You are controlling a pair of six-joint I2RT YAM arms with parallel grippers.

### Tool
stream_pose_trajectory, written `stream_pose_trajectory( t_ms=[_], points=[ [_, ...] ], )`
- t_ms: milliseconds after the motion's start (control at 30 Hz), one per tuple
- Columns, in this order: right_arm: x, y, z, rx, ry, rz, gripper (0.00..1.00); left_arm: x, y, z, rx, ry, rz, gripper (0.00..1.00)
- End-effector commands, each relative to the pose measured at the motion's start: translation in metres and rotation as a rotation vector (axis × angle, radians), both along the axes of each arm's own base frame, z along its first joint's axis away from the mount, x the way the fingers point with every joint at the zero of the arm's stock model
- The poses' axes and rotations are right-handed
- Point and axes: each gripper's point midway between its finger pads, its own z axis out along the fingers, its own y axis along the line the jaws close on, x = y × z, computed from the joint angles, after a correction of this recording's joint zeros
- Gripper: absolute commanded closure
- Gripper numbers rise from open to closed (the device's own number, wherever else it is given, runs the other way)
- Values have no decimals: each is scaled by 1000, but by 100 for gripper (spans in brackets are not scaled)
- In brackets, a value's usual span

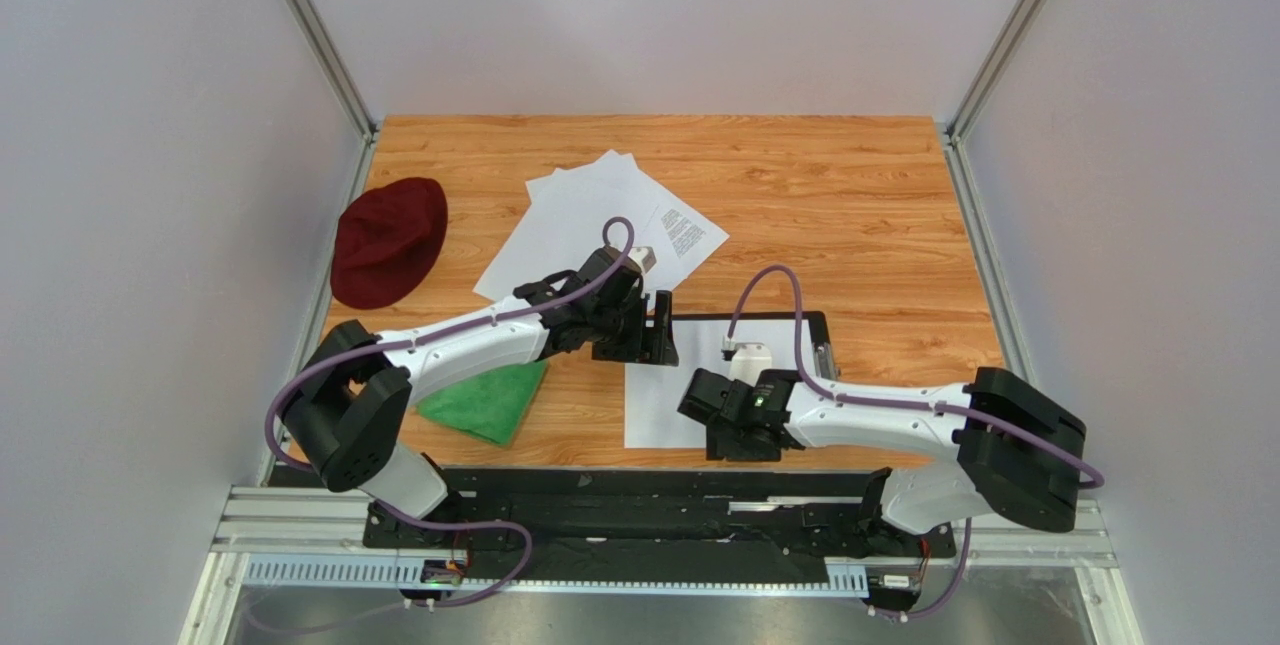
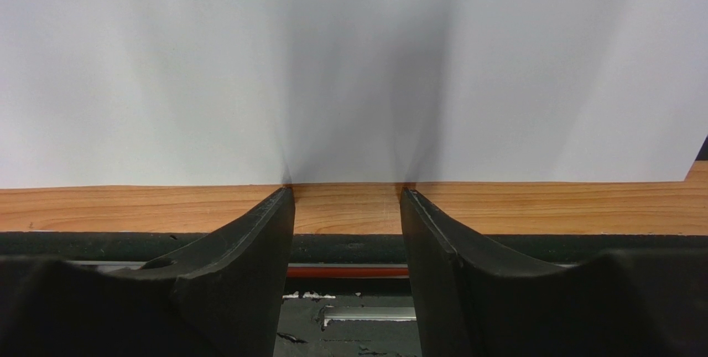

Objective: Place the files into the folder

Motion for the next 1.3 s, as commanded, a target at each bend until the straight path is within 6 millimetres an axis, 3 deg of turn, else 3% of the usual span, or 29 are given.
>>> stream_pose_trajectory(
  t_ms=[0, 300, 500, 567, 667, 700, 767, 800, 833, 867, 900, 933, 1000, 1033, 1067, 1133, 1200, 1267],
  points=[
    [18, 2, -5, -1, -58, -34, 44, 6, -3, 24, -33, -67, -11, 18],
    [29, -3, -5, -26, -75, -38, 44, 5, -3, 24, -33, -66, -12, 18],
    [31, 5, 1, -2, -70, -31, 44, 5, -3, 25, -35, -65, -16, 18],
    [31, 13, 19, 45, -74, -31, 44, 6, -6, 29, -43, -70, -21, 18],
    [32, 3, 52, 56, -122, -25, 38, 9, -13, 35, -56, -73, -43, 18],
    [35, -9, 66, 66, -151, -43, 25, 9, -17, 37, -69, -72, -55, 19],
    [46, -25, 81, 78, -197, -51, 14, 13, -27, 38, -88, -63, -70, 20],
    [58, -46, 86, 100, -222, -131, 5, 13, -34, 40, -114, -53, -85, 20],
    [66, -57, 86, 116, -227, -166, 2, 14, -40, 42, -131, -47, -92, 21],
    [70, -64, 86, 134, -213, -123, 2, 16, -48, 38, -143, -26, -95, 21],
    [92, -87, 87, 166, -270, -225, 0, 16, -57, 40, -174, -15, -119, 21],
    [100, -96, 89, 180, -287, -246, 0, 13, -65, 28, -159, 13, -135, 22],
    [122, -127, 93, 183, -323, -310, 0, 15, -83, 33, -158, 15, -173, 22],
    [128, -135, 89, 186, -307, -342, 0, 8, -93, 17, -129, 44, -200, 23],
    [131, -130, 87, 251, -274, -318, 0, 11, -108, 26, -147, 30, -222, 22],
    [143, -148, 72, 274, -216, -391, 0, 3, -123, 8, -127, 75, -250, 23],
    [141, -161, 60, 239, -149, -416, 0, 4, -138, 9, -149, 78, -258, 23],
    [140, -158, 48, 250, -109, -411, 2, 1, -147, -2, -142, 90, -258, 24]
  ],
)
